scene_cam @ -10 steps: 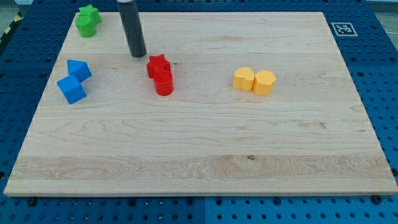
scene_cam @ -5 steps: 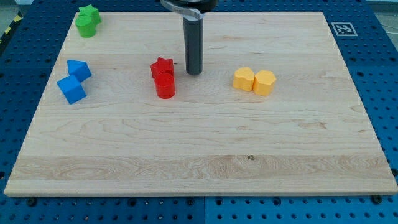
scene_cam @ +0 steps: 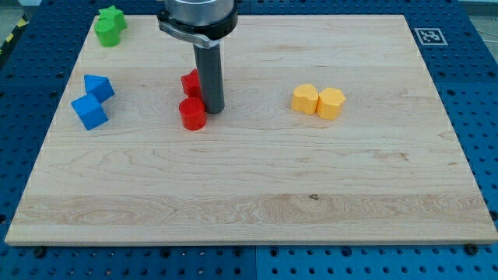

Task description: Move the red circle towards the bottom left corner to the board

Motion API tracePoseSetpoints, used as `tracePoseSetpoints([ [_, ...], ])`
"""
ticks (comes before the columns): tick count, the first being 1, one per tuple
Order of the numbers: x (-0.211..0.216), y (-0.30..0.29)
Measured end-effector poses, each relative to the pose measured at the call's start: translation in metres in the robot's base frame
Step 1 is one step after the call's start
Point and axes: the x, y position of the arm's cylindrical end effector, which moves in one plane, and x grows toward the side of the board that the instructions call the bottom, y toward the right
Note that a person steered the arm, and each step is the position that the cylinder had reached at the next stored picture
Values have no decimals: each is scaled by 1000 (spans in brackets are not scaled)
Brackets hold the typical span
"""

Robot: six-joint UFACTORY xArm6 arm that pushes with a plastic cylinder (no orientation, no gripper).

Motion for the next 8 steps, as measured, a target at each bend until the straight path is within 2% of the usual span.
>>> tracePoseSetpoints([
  [2, -21, -24],
  [3, -7, -28],
  [5, 51, -24],
  [7, 70, -16],
  [8, 72, -32],
])
